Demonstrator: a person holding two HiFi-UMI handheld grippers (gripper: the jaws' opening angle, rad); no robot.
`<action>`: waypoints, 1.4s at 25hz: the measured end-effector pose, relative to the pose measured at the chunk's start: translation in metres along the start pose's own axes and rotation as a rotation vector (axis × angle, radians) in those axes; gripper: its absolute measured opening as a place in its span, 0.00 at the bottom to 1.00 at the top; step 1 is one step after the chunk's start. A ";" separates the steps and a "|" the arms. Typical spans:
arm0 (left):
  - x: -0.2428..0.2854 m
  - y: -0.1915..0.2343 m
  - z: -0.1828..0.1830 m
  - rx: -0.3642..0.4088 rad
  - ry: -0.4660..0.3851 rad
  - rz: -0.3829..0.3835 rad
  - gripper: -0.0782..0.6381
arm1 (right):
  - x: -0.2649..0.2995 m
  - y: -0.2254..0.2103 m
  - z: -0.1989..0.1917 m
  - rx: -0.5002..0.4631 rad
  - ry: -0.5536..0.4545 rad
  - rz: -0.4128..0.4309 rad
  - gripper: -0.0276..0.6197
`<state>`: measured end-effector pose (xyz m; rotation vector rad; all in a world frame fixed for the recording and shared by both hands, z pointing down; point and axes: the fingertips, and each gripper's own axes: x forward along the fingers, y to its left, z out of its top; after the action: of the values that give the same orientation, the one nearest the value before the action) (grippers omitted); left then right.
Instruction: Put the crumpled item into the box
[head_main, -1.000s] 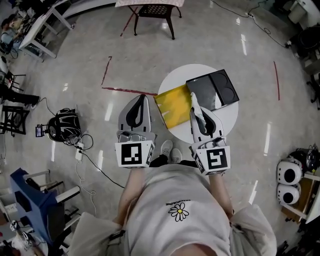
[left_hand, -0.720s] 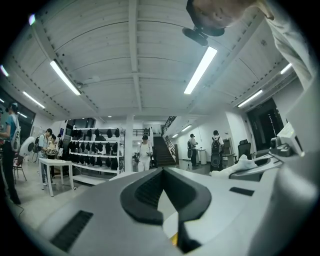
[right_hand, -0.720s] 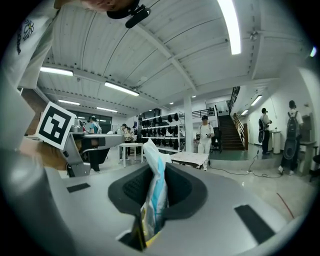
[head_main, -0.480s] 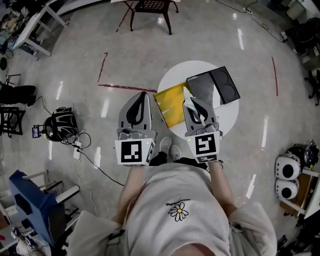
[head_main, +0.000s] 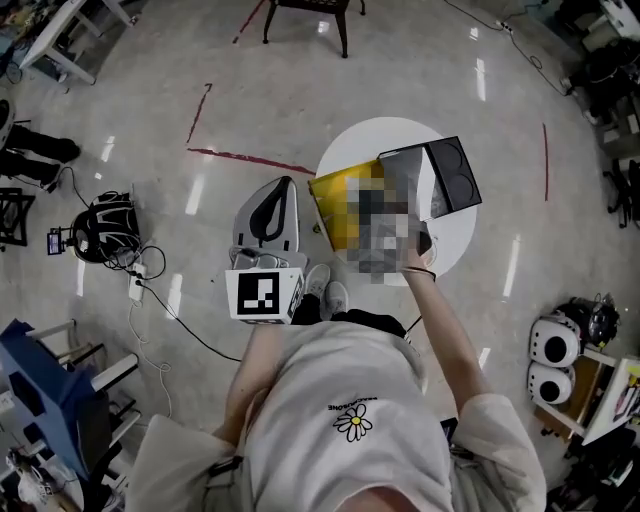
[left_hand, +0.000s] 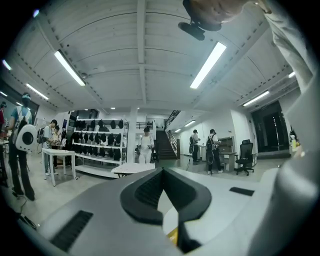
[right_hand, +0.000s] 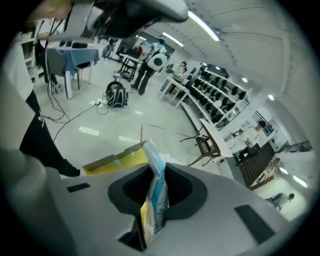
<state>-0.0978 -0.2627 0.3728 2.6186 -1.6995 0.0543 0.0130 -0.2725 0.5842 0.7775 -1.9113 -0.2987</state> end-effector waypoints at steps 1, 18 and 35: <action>0.000 0.002 -0.002 -0.007 0.006 0.007 0.11 | 0.011 0.007 -0.005 -0.033 0.022 0.024 0.12; -0.003 0.044 -0.049 -0.059 0.107 0.081 0.11 | 0.086 0.051 -0.045 0.118 0.173 0.230 0.48; 0.002 0.020 -0.040 -0.055 0.078 0.008 0.11 | 0.058 0.070 -0.042 0.152 0.156 0.279 0.51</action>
<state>-0.1157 -0.2708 0.4129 2.5354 -1.6626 0.1065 0.0060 -0.2511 0.6818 0.6029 -1.8802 0.0785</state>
